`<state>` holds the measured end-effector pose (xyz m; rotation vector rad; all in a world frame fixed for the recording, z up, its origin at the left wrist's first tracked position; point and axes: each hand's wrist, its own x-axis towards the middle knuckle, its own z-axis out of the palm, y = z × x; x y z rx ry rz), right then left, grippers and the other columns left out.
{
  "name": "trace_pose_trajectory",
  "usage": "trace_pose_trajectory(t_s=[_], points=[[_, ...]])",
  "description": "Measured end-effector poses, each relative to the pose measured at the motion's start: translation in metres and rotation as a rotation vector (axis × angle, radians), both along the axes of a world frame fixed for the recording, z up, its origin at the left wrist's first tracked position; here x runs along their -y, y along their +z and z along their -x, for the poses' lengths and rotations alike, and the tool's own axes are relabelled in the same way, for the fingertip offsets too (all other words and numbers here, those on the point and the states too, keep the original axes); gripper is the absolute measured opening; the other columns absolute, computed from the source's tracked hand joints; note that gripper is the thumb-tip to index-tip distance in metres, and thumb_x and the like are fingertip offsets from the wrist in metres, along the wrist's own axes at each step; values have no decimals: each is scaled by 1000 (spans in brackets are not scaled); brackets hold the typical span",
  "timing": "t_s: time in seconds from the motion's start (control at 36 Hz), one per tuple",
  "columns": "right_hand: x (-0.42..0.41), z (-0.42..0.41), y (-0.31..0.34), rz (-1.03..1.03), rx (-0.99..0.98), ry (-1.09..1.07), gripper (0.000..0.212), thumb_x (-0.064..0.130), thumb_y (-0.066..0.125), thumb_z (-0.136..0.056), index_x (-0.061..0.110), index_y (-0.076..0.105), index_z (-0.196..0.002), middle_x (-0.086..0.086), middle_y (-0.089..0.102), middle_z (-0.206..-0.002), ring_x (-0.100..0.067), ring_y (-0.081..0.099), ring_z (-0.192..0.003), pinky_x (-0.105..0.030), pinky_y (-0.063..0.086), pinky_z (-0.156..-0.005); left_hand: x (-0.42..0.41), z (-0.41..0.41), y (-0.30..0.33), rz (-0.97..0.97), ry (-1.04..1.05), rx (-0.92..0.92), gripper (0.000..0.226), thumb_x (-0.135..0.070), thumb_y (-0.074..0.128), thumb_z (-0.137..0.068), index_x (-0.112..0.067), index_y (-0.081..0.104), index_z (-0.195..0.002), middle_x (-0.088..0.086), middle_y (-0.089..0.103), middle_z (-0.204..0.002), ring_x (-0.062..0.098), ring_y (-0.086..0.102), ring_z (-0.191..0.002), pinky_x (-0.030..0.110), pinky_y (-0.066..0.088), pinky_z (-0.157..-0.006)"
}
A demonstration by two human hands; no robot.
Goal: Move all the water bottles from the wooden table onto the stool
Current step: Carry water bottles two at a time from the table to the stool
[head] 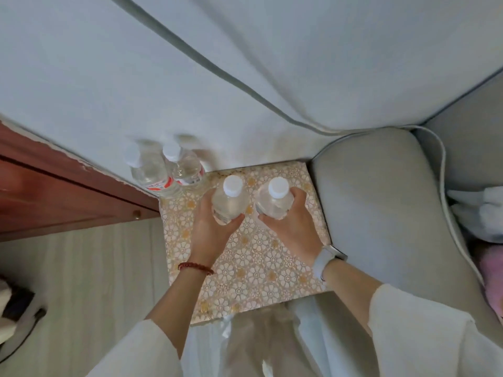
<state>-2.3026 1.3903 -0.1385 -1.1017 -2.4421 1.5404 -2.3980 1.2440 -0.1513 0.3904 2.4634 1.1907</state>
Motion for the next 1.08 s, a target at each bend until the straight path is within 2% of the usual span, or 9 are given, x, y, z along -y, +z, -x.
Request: trace_pose_trajectory(t_s=[0.19, 0.28, 0.33, 0.47, 0.56, 0.64, 0.83, 0.94, 1.08], points=[[-5, 13, -25, -17, -19, 35, 74, 30, 75, -72, 15, 26, -126, -6, 46, -121, -19, 49, -108, -26, 50, -83, -2, 22, -13, 69, -80, -14, 83, -18, 82, -63, -12, 38, -133, 8, 45, -132, 26, 45, -119, 48, 49, -91], [-5, 8, -22, -15, -40, 78, 71, 30, 72, -75, 20, 26, -128, 1, 41, -123, -14, 43, -113, -4, 40, -80, -1, 25, -8, 108, -109, 3, 85, -23, 81, -65, -15, 34, -135, 6, 43, -137, 24, 41, -125, 45, 40, -103], [-7, 5, -14, -29, -45, 122, 72, 34, 70, -77, 26, 24, -132, 9, 35, -124, -5, 37, -114, 2, 33, -77, 1, 27, -1, 124, -136, 0, 87, -30, 80, -65, -18, 32, -137, 3, 41, -139, 21, 38, -128, 36, 34, -103], [-21, 9, 17, -270, -43, 233, 65, 42, 64, -78, 18, 36, -131, -3, 38, -127, -10, 37, -115, -5, 31, -76, 1, 31, 30, 125, -148, -180, 63, -32, 75, -72, -17, 48, -126, 3, 52, -125, 18, 46, -114, 30, 39, -90], [-29, 13, 34, -472, -6, 316, 50, 41, 63, -78, 17, 49, -119, -6, 48, -108, -16, 49, -94, -19, 40, -67, 0, 34, 43, 147, -150, -243, 48, -22, 74, -75, -15, 56, -119, 6, 57, -114, 22, 53, -102, 28, 42, -78], [-30, 16, 41, -570, 100, 428, 40, 46, 54, -84, 22, 49, -115, 0, 58, -98, -13, 53, -75, -21, 40, -54, -4, 35, 51, 199, -200, -266, 43, -20, 72, -76, -13, 57, -115, 8, 58, -111, 24, 55, -97, 28, 41, -75], [-27, 34, 44, -487, 126, 379, 37, 42, 52, -87, 14, 49, -111, -3, 59, -105, -22, 58, -79, -32, 48, -62, -11, 46, 62, 428, -350, -551, 40, -21, 81, -65, -15, 66, -102, 2, 70, -95, 29, 61, -91, 43, 42, -79], [-25, 48, 44, -456, 120, 281, 38, 41, 55, -86, 13, 50, -111, -5, 60, -106, -24, 59, -81, -33, 48, -66, -13, 58, 63, 476, -369, -715, 43, -20, 87, -54, -15, 69, -93, -1, 73, -85, 28, 64, -83, 42, 47, -69], [-23, 69, 46, -381, 74, 168, 38, 39, 59, -85, 11, 51, -110, -6, 60, -103, -24, 60, -80, -38, 52, -70, -20, 72, 60, 501, -348, -792, 45, -18, 87, -53, -16, 69, -94, -2, 73, -84, 28, 63, -82, 39, 47, -70]])
